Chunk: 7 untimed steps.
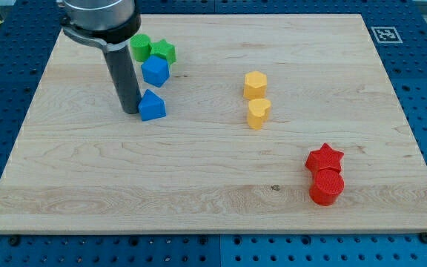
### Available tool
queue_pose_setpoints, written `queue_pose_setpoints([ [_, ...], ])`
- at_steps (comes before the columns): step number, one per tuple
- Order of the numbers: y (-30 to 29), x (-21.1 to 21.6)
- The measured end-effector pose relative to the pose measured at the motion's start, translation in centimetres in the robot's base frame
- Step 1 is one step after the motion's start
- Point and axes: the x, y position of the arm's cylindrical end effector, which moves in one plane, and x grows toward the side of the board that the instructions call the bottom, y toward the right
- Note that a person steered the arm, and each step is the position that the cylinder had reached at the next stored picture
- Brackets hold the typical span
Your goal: Nudge the red circle and red star left
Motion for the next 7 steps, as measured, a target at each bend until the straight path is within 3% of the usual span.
queue_pose_setpoints([
  [2, 1.7, 1.5],
  [3, 2.0, 9.4],
  [4, 7.3, 16.1],
  [5, 12.3, 18.6],
  [6, 17.0, 18.6],
  [7, 26.0, 18.5],
])
